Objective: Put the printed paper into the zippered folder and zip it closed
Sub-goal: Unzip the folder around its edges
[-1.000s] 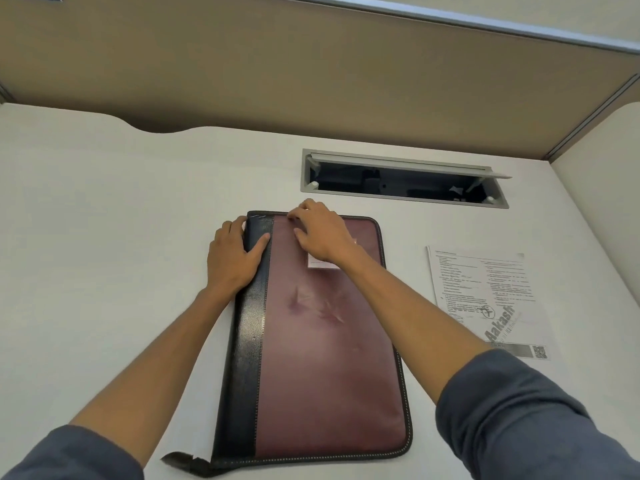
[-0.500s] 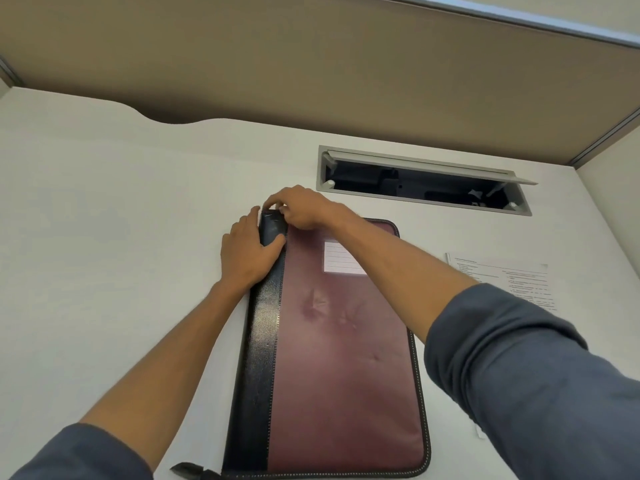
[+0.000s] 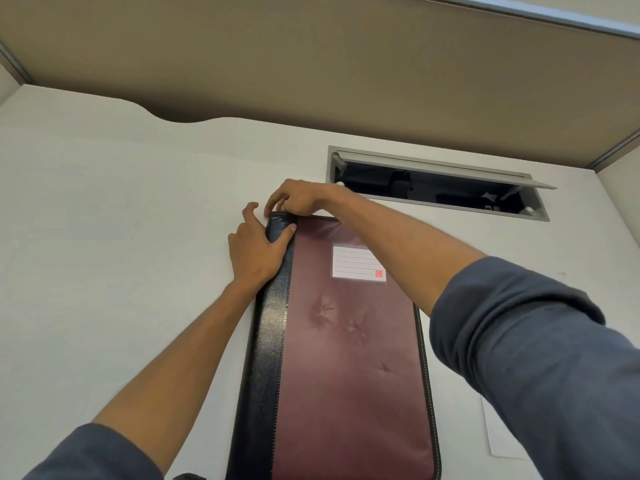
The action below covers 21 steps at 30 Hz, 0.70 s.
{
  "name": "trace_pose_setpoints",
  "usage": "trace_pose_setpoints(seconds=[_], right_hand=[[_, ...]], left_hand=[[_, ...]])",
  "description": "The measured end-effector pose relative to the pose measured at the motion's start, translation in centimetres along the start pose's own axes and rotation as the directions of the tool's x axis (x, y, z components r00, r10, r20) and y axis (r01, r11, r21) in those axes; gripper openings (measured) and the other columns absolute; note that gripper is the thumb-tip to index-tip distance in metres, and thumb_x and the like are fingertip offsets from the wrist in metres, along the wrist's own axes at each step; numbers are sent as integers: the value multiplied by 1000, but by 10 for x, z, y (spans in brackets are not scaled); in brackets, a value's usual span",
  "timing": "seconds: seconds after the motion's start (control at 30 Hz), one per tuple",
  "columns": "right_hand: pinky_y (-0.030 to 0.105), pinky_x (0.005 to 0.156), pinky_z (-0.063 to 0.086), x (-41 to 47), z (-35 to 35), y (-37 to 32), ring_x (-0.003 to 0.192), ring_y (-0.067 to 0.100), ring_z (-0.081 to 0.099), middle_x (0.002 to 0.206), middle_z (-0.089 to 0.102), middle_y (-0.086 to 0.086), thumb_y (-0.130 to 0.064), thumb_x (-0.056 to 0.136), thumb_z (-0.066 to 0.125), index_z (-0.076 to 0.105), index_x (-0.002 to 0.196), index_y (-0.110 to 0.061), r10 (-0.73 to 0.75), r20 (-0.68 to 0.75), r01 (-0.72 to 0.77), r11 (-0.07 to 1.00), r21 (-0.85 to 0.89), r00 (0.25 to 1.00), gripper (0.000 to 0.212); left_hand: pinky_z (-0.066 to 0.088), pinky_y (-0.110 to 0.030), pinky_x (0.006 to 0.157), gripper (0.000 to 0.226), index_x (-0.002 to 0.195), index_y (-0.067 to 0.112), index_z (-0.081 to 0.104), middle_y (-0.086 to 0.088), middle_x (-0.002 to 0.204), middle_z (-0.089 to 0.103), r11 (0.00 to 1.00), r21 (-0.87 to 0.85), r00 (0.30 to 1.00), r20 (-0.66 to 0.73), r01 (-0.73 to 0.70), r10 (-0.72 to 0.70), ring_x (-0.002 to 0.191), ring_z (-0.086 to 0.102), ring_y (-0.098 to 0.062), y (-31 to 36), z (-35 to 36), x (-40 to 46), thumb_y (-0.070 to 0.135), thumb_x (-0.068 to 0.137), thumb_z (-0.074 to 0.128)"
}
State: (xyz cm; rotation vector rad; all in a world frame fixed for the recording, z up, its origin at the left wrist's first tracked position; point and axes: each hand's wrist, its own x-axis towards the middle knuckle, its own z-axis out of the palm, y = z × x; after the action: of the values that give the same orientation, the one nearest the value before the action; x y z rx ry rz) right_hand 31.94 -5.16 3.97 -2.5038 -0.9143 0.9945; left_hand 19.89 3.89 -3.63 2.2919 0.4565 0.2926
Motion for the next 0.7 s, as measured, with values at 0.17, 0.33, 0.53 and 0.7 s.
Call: trace_pose_setpoints(seconds=[0.17, 0.33, 0.53, 0.7], right_hand=[[35, 93, 49, 0, -7, 2, 106, 23, 60, 115, 67, 9, -5, 90, 53, 68, 111, -13, -26, -50, 20, 993, -117, 998, 27], [30, 82, 47, -2, -13, 4, 98, 20, 62, 107, 70, 4, -13, 90, 63, 71, 101, -13, -87, -119, 54, 964, -259, 989, 14], [35, 84, 52, -7, -14, 5, 93, 22, 64, 99, 71, 5, -11, 88, 64, 72, 95, -13, -122, -126, 74, 939, -335, 984, 11], [31, 69, 49, -11, -18, 2, 79, 20, 61, 87, 66, -1, -9, 87, 59, 72, 91, -18, -149, -95, 87, 879, -469, 984, 16]], left_hand=[[39, -45, 91, 69, 131, 15, 38, 0, 88, 59, 1000, 3, 1000, -7, -17, 17, 95, 61, -30, -1, 0, 0, 60, 82, 59], [33, -43, 94, 59, 138, 25, 42, -6, 113, 66, 995, 72, 997, 11, -71, 70, 109, 58, -28, -1, 1, 1, 56, 88, 51], [30, -42, 85, 34, 123, 25, 55, -6, 98, 65, 977, 182, 994, 8, -108, 109, 100, 58, -31, 0, 2, 5, 36, 97, 35], [27, -40, 84, 31, 121, 25, 55, -6, 99, 66, 983, 155, 995, -3, -101, 103, 100, 56, -31, -3, 5, 6, 33, 97, 39]])
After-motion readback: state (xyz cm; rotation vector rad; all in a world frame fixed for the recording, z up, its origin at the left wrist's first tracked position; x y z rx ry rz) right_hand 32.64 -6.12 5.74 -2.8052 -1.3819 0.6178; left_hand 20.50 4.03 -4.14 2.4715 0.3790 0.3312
